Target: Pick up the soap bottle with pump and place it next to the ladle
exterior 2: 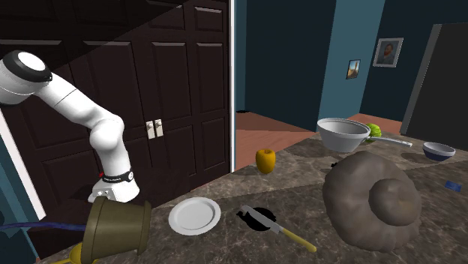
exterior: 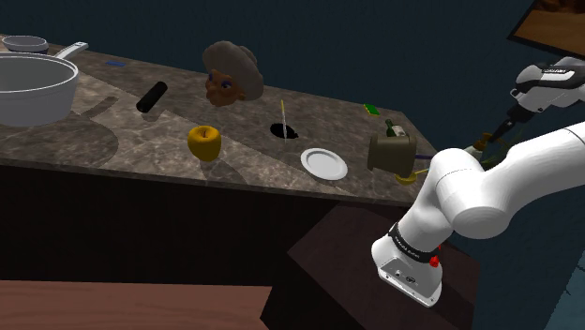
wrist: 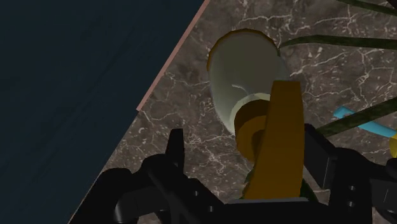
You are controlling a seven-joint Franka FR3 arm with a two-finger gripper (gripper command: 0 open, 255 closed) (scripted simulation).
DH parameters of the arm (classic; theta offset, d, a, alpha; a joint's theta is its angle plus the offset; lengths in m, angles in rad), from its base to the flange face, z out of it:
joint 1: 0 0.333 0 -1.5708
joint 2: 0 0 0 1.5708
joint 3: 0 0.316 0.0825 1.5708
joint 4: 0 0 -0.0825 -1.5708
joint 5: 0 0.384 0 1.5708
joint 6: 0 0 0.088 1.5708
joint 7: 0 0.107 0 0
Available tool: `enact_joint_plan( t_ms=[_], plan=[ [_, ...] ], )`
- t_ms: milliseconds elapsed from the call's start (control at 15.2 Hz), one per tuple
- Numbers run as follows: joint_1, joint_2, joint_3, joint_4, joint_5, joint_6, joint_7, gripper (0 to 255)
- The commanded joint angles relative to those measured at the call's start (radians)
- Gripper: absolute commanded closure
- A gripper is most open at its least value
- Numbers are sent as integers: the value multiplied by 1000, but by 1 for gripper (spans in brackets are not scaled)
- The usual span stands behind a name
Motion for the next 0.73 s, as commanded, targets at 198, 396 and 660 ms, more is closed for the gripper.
enact_joint_plan(
  t_ms=[198, 396, 660],
  plan=[
    [0, 0, 0, 0, 0, 0, 0, 0],
    [-15, 32, 36, 60, 37, -77, -23, 0],
    [-16, 39, 44, 78, 45, -99, -29, 0]
  ],
)
